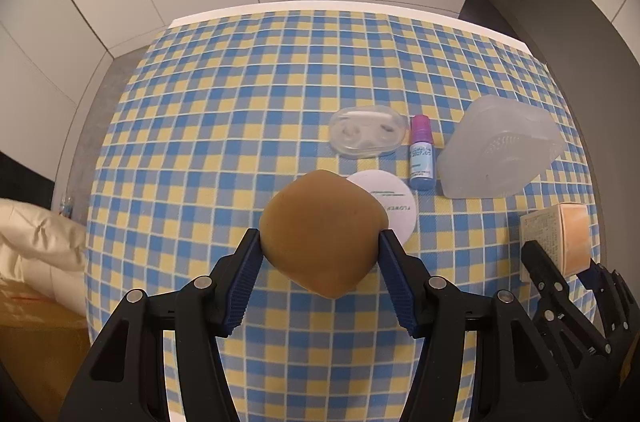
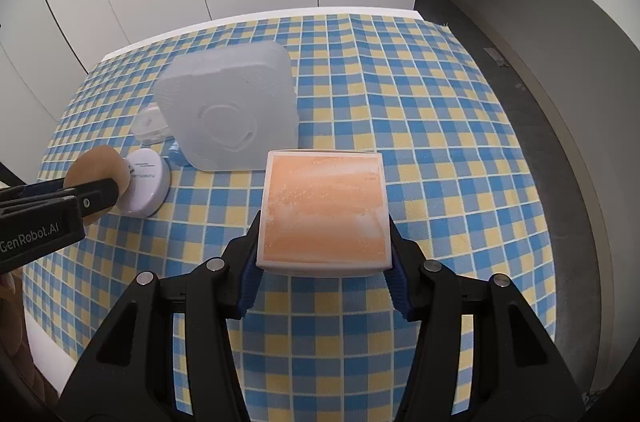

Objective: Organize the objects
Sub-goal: 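Lift the peach sponge and brown puff up from the table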

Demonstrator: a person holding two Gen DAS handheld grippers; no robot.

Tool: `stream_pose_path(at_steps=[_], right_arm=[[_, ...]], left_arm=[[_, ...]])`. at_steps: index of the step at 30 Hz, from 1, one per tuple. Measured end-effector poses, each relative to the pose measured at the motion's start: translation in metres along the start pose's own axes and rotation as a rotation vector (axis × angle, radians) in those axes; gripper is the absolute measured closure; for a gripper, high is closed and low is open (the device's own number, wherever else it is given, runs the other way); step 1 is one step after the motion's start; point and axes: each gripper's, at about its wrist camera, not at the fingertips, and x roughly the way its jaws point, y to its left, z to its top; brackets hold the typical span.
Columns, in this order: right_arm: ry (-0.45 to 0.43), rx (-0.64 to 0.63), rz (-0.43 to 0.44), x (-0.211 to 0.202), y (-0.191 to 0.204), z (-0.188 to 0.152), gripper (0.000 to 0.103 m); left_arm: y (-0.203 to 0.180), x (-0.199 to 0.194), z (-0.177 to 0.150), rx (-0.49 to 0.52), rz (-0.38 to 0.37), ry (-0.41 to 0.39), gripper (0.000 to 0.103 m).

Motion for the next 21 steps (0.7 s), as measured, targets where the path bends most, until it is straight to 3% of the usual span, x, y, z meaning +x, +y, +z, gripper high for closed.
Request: stream_pose_path(at_steps=[8, 21], right_arm=[[-0.005, -0.016, 0.019, -0.036, 0.007, 0.012, 0.049], [-0.071, -0.079, 0.023, -0.130, 0.021, 0.056, 0.049]], left_arm=[[0.016, -0.038, -0.002, -0.023, 0.005, -0.034, 0.043], [0.013, -0.120, 0.016, -0.046, -0.010, -0.108, 0.043]])
